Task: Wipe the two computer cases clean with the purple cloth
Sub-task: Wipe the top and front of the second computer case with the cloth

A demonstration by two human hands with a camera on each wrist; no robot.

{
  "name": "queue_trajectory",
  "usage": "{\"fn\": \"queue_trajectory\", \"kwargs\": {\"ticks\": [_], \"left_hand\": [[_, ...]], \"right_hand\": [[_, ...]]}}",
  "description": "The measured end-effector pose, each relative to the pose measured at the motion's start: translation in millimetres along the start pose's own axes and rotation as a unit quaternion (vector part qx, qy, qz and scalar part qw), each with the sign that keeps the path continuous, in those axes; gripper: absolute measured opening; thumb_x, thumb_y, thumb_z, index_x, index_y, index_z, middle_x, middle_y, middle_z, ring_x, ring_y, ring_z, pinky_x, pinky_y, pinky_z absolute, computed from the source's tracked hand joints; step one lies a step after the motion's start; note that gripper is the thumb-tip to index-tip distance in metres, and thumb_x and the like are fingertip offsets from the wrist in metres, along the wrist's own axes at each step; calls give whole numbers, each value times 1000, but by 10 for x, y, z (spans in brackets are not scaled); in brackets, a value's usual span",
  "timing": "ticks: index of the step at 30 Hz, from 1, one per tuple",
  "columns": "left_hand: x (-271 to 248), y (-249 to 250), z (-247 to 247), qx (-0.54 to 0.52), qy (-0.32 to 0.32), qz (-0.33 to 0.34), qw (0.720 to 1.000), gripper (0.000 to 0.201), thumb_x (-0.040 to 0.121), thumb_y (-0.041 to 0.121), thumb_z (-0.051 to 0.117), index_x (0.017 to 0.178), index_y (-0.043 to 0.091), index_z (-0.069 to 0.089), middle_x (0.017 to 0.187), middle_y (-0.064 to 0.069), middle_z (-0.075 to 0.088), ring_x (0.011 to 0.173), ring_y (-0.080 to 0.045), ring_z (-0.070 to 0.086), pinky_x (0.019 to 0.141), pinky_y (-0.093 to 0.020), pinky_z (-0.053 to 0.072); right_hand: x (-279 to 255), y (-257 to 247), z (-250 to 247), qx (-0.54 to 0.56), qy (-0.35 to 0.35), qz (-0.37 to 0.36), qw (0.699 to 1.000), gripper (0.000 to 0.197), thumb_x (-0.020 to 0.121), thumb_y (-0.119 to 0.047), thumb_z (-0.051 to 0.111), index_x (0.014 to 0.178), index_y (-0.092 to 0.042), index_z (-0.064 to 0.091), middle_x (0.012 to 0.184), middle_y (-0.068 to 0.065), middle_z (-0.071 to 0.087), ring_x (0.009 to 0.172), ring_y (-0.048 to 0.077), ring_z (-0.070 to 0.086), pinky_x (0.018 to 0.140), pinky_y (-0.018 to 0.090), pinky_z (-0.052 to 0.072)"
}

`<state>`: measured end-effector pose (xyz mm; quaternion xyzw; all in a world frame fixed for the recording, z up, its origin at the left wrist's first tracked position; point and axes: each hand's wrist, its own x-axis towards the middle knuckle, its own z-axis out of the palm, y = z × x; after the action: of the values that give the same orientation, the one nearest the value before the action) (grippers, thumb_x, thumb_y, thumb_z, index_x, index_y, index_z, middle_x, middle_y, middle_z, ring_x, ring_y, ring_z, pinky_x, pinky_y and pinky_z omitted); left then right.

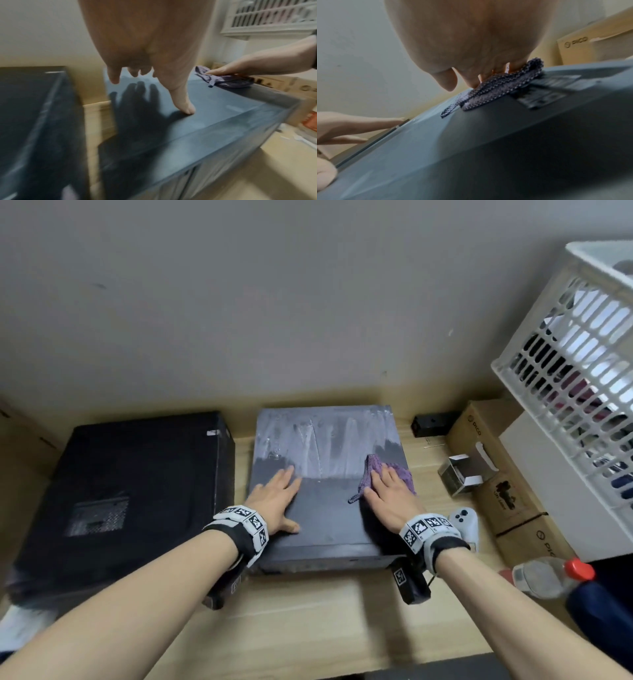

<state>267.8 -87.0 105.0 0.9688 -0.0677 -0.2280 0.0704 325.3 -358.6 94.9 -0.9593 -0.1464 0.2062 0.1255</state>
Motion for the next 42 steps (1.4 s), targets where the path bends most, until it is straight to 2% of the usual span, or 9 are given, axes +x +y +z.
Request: {"fn": "queue_trajectory", "kwargs": {"ticks": [3, 7, 13, 18, 23, 26, 31, 39, 42], "left_hand": [[-198, -339, 59, -25, -12, -78, 997, 124, 71, 63, 72, 154, 11, -5, 160, -7, -20, 150, -22, -7, 119, -47, 20], [-222, -393, 104, -67, -12, -59, 996, 123, 73, 58, 74, 154, 8, -5, 160, -9, -21, 150, -23, 5, 119, -38, 22], [-154, -380, 116, -39, -6, -65, 997, 127, 71, 58, 75, 153, 4, -6, 159, -14, -20, 150, -23, -4, 120, -40, 19], [-216, -396, 111, -58, 1, -58, 997, 126, 70, 60, 74, 153, 5, -4, 160, -13, -19, 150, -22, -2, 118, -40, 24], [-256, -404, 102, -71, 16, -56, 996, 124, 71, 58, 75, 153, 5, 0, 161, -12, -16, 150, -22, 1, 118, -40, 26], [-252, -409, 117, -74, 28, -51, 996, 123, 70, 58, 76, 153, 5, 3, 161, -12, -12, 150, -23, 5, 117, -38, 27], [-236, -468, 151, -92, 34, -48, 994, 124, 67, 58, 78, 153, 6, 5, 162, -10, -12, 150, -22, 4, 117, -42, 27], [-169, -397, 166, -27, 34, -61, 997, 129, 63, 64, 77, 153, 5, 5, 162, -11, -7, 149, -22, 8, 117, -41, 25], [-171, -342, 95, 2, 25, -76, 997, 128, 66, 64, 75, 153, 2, 4, 162, -15, -5, 149, -26, 9, 118, -41, 24]], "right_hand": [[127, -305, 101, -22, 6, -21, 1000, 65, 104, -48, 21, 158, -12, 10, 165, 9, -3, 152, 21, -4, 122, 34, -2], [247, -794, 302, -29, 6, -57, 998, 67, 102, -51, 18, 158, -14, 8, 165, 7, -3, 152, 21, -2, 124, 37, 2], [292, -1422, 489, -40, -12, -130, 991, 65, 102, -46, 24, 158, -15, 12, 165, 7, 0, 153, 21, 0, 124, 39, 4], [175, -893, 297, -4, -5, -130, 991, 56, 105, -42, 26, 156, -22, 19, 165, -3, 2, 152, 14, 1, 119, 25, -4], [141, -32, 83, -14, 16, -30, 999, 57, 105, -42, 25, 157, -20, 17, 166, 1, 2, 152, 15, 3, 123, 32, 2], [201, 67, 41, -22, 16, 15, 1000, 58, 105, -40, 23, 157, -15, 16, 165, 5, 2, 152, 18, 1, 123, 32, -1], [390, -416, 204, -19, 21, 58, 998, 64, 103, -43, 21, 157, -10, 11, 165, 11, 0, 152, 24, 0, 124, 39, 2], [384, -1654, 417, -63, -9, -110, 992, 59, 104, -39, 25, 157, -15, 15, 165, 8, 2, 152, 22, 2, 122, 33, 0], [337, -1659, 331, -63, -15, -119, 991, 56, 106, -37, 27, 157, -17, 16, 165, 6, 4, 152, 18, 3, 120, 27, -4]]}}
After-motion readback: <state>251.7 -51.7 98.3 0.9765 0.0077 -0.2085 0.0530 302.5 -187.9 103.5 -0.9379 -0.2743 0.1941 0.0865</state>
